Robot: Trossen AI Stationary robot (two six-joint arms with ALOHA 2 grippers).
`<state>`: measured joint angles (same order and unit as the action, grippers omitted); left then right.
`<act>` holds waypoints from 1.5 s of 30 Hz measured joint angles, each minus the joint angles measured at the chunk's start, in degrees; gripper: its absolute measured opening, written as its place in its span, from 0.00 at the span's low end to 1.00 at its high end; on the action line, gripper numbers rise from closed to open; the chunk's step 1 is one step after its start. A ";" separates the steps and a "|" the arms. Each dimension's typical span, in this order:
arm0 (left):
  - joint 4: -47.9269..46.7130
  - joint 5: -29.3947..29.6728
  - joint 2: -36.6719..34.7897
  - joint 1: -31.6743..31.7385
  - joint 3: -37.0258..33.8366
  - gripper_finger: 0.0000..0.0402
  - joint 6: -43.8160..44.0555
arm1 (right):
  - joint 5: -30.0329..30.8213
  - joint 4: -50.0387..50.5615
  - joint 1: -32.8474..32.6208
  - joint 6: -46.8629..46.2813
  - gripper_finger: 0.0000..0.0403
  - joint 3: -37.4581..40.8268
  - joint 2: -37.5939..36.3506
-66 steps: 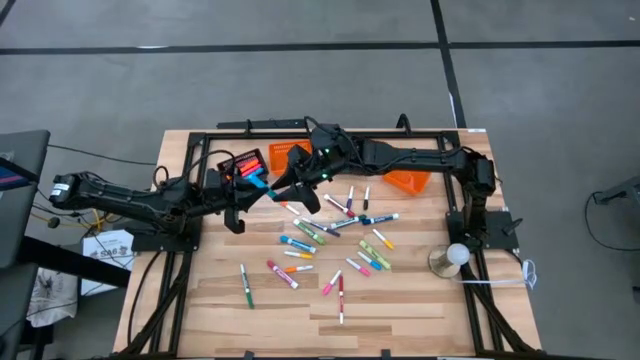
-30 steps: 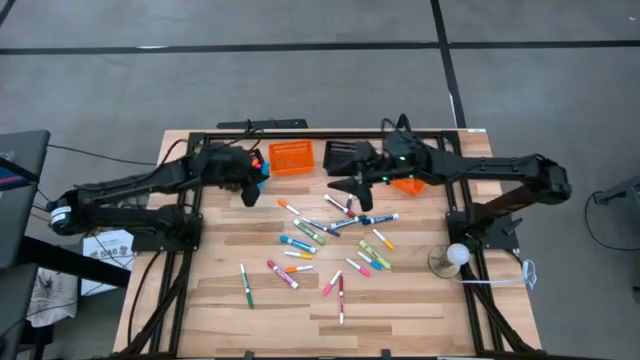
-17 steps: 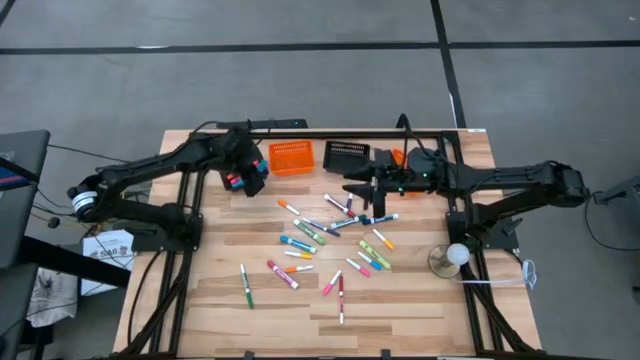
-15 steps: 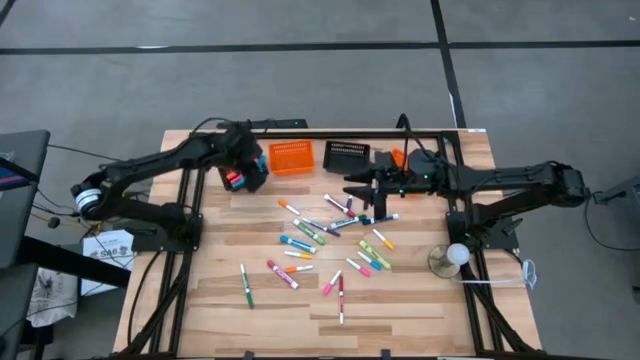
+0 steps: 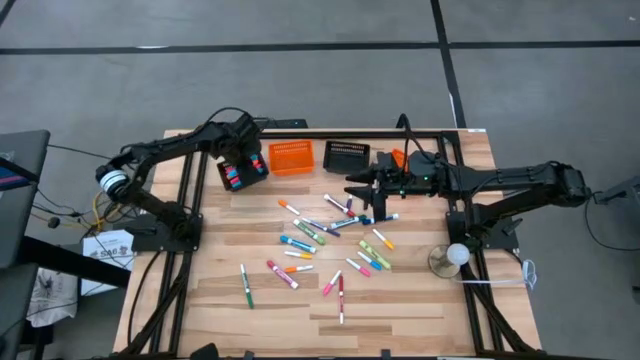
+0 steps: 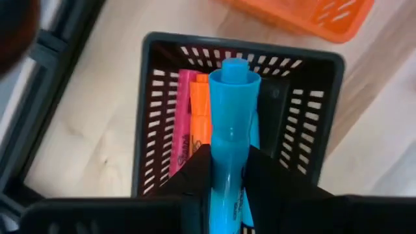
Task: Pick & Place Markers
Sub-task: Put the blue highlighter pen into the left black bin, then put the light green highlighter pen into the left black bin
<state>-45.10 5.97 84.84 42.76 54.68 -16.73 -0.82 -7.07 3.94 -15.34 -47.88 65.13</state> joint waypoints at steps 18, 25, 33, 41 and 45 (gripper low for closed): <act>0.16 1.49 4.11 0.39 0.00 0.31 -3.66 | 1.16 2.12 0.69 0.27 0.41 0.05 -1.34; 0.13 1.54 2.88 0.26 -0.02 0.44 -1.25 | 1.00 2.32 1.06 0.29 0.40 0.05 -1.39; 0.38 1.36 -10.10 -2.02 -0.02 0.51 2.07 | 0.83 5.87 0.97 0.30 0.41 0.05 -1.43; 4.45 -3.32 -28.21 -6.95 -0.02 0.49 10.64 | 0.80 7.54 0.97 0.29 0.41 0.05 -1.41; 10.22 -8.88 -34.45 -10.42 -0.02 0.48 16.38 | 0.79 7.54 0.97 0.29 0.41 0.05 -1.41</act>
<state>-34.88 -2.91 50.39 32.34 54.65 -0.34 -0.03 0.47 4.91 -15.05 -47.83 63.72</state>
